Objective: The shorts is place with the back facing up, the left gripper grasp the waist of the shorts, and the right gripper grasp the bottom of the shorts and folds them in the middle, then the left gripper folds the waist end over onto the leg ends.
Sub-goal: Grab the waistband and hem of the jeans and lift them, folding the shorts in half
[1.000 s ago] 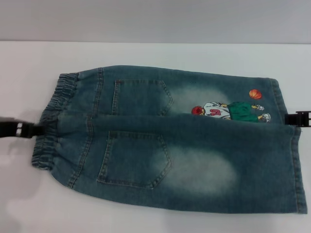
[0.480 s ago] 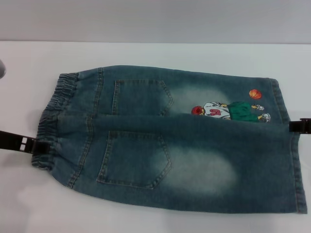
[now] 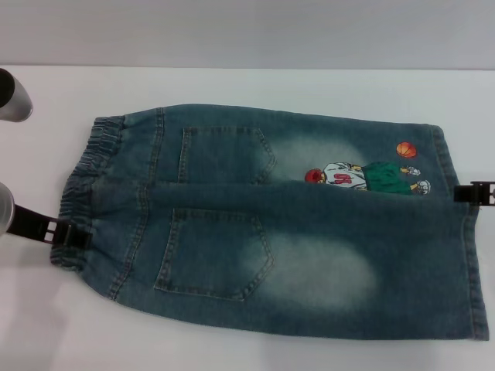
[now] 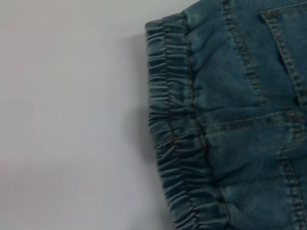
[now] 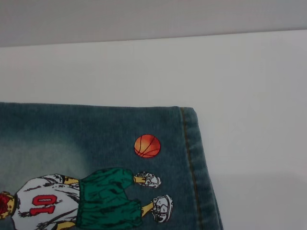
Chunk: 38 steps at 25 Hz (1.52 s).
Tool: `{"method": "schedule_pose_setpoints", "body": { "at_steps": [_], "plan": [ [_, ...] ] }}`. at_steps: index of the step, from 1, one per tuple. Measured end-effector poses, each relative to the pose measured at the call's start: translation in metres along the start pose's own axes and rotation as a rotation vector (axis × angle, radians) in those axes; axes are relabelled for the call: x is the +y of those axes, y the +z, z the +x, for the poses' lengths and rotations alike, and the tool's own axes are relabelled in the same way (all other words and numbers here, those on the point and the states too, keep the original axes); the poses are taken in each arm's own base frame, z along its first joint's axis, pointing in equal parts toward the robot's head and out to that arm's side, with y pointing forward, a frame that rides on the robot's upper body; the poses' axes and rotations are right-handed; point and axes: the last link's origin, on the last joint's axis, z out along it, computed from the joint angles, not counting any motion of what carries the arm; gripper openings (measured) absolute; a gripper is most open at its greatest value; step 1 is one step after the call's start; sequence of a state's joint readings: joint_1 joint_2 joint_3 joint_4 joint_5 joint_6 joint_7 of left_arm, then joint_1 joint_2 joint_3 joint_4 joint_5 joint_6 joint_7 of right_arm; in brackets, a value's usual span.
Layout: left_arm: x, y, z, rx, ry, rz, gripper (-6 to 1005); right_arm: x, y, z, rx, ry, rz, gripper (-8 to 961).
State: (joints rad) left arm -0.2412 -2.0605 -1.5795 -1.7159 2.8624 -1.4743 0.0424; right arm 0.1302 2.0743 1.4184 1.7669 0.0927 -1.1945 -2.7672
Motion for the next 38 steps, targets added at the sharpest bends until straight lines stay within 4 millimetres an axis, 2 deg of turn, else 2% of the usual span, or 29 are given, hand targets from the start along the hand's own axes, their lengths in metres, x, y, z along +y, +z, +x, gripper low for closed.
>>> {"method": "schedule_pose_setpoints", "body": {
  "at_steps": [9,11,20,38],
  "plan": [
    [0.001,0.006,-0.001,-0.034,-0.009,0.004,731,-0.001,0.006,0.001,-0.006,-0.008,0.0,658],
    [0.009,0.011,-0.003,-0.07,0.002,-0.003,731,-0.001,0.006,0.0,-0.007,-0.011,0.0,658],
    [0.016,0.013,-0.004,-0.077,0.02,-0.008,727,-0.003,0.006,0.002,-0.003,-0.022,0.003,659],
    [0.016,0.018,-0.007,-0.091,0.025,-0.009,721,0.001,0.005,0.006,0.006,-0.042,-0.003,659]
  ]
}}
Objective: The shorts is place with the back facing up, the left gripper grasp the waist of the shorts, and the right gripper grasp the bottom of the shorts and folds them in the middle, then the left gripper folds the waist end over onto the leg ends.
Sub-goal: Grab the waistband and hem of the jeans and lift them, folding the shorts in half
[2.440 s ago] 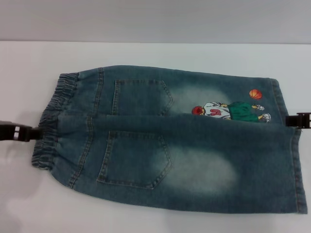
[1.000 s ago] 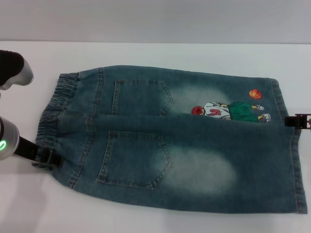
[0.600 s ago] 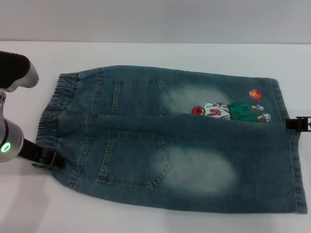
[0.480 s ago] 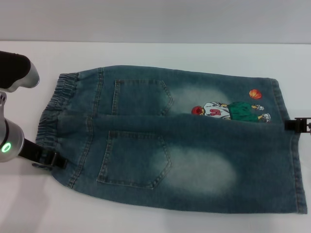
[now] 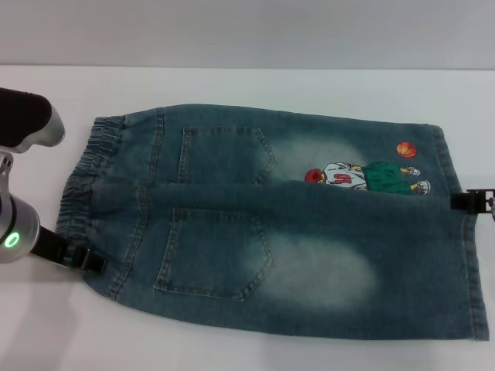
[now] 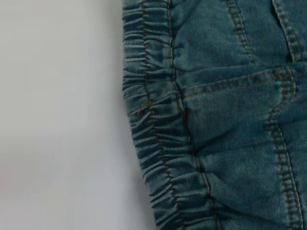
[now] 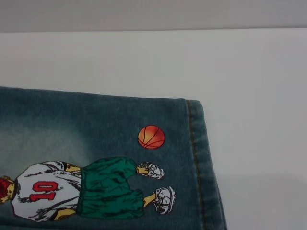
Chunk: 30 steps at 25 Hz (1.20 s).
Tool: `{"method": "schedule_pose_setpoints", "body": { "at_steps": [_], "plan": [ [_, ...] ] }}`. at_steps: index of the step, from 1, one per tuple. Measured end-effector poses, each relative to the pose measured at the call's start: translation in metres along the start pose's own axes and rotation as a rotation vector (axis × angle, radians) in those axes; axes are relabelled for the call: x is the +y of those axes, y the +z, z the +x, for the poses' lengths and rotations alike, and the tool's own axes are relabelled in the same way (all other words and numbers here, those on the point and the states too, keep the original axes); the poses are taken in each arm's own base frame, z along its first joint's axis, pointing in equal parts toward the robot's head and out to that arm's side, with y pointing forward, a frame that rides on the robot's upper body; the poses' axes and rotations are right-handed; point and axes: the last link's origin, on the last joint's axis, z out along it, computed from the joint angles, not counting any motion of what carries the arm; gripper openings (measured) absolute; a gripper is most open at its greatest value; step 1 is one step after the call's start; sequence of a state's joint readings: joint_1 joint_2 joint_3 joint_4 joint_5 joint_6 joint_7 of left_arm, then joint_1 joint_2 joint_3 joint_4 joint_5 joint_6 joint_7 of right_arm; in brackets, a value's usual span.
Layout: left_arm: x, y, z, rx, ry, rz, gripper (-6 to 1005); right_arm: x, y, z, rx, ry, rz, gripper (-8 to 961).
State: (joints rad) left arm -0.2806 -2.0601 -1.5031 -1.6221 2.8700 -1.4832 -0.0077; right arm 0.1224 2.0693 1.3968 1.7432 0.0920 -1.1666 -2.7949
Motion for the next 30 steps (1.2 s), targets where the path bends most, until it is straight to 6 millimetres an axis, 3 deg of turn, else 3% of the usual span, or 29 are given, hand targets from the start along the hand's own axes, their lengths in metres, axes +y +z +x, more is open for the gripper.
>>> {"method": "schedule_pose_setpoints", "body": {
  "at_steps": [30],
  "plan": [
    [0.0,0.0021,0.002,0.001,0.006,0.01,710,0.001,-0.0003,0.0013,0.003,-0.014,-0.002,658]
  ]
}}
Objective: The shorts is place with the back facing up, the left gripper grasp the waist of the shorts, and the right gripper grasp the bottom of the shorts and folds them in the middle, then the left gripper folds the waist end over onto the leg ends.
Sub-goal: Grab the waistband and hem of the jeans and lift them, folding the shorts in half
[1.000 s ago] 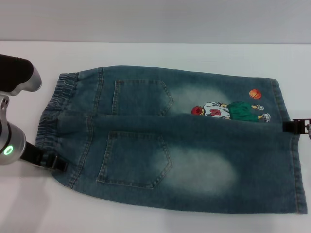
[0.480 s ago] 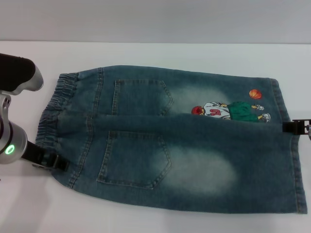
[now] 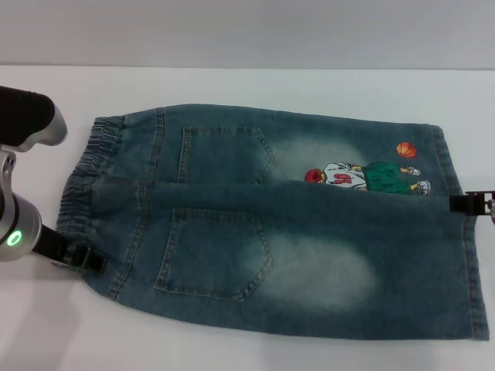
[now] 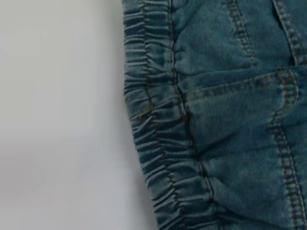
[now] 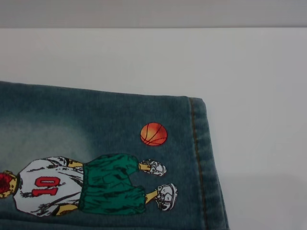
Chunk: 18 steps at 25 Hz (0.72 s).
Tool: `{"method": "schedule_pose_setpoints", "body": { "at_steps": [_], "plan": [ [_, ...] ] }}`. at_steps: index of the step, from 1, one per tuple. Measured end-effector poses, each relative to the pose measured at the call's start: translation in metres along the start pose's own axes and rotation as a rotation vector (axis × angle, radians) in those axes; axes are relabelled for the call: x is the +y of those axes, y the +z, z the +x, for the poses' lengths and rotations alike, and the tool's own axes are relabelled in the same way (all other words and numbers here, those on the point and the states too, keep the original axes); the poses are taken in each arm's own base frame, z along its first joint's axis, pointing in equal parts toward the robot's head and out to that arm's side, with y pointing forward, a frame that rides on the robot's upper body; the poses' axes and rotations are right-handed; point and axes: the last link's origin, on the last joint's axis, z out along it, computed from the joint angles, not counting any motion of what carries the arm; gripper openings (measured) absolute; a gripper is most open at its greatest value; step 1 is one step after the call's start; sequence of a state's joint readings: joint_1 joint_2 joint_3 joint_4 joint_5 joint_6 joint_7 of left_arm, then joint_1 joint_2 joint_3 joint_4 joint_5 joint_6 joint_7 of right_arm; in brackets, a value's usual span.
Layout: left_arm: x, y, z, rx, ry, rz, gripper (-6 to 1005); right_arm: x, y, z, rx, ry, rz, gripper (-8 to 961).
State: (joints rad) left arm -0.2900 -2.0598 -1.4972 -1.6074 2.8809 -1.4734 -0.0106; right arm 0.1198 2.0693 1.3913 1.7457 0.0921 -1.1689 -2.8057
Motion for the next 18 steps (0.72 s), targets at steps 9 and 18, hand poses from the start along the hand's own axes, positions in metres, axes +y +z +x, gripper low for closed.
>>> {"method": "schedule_pose_setpoints", "body": {
  "at_steps": [9,18],
  "plan": [
    [-0.0017,0.0058,0.0017,-0.017,0.003,0.01,707,-0.0001,0.0,0.0003,0.002,0.0,0.001,658],
    [-0.0008,0.0053,0.0045,-0.01,0.008,0.01,704,0.0003,-0.0001,-0.0003,0.0,-0.001,0.0,658]
  ]
}}
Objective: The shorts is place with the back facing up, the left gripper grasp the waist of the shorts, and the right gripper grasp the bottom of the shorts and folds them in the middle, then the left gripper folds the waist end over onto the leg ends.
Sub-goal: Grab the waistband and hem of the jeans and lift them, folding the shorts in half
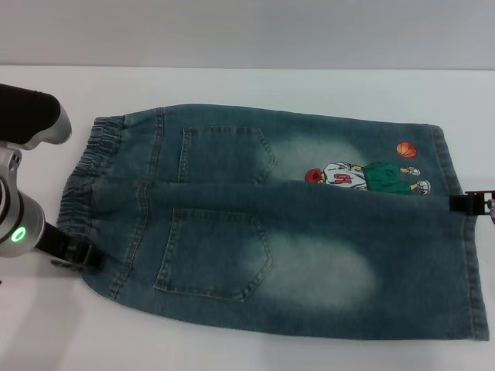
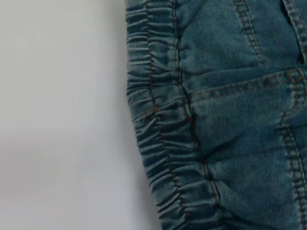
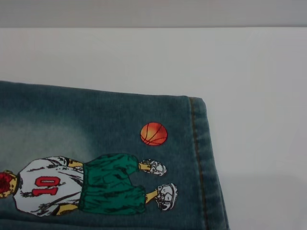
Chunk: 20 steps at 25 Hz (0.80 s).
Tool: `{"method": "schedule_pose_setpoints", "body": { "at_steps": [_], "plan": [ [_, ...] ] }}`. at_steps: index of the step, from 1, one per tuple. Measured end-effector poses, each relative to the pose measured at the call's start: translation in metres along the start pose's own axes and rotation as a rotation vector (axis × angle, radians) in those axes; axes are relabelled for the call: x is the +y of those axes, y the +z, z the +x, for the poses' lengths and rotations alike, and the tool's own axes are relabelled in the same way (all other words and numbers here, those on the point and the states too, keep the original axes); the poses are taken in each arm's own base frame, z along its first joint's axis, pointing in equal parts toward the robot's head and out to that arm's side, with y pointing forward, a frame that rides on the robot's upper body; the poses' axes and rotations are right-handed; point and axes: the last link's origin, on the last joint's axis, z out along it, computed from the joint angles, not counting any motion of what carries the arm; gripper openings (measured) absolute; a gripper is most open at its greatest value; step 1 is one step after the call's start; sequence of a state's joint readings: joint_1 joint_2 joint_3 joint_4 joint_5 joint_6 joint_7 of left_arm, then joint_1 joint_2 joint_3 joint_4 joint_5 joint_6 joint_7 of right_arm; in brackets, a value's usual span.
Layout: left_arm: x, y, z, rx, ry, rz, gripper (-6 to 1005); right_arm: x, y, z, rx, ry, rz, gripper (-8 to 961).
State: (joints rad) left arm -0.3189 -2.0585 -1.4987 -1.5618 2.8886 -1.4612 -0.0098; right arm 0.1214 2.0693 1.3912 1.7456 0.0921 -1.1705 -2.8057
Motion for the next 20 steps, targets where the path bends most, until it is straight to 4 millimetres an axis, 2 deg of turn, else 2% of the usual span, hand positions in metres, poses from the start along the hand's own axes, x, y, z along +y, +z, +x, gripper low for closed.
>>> {"method": "schedule_pose_setpoints", "body": {
  "at_steps": [2,13,20],
  "plan": [
    [-0.001,0.001,0.0,0.0,-0.003,0.0,703,0.0,0.0,-0.001,-0.002,-0.001,-0.001,658],
    [-0.002,0.002,0.001,-0.009,0.002,0.003,477,-0.002,-0.001,-0.003,-0.009,0.002,0.003,658],
    [0.001,-0.006,0.006,0.03,0.006,0.0,188,-0.002,-0.001,-0.003,-0.009,-0.007,0.003,658]
  ]
}}
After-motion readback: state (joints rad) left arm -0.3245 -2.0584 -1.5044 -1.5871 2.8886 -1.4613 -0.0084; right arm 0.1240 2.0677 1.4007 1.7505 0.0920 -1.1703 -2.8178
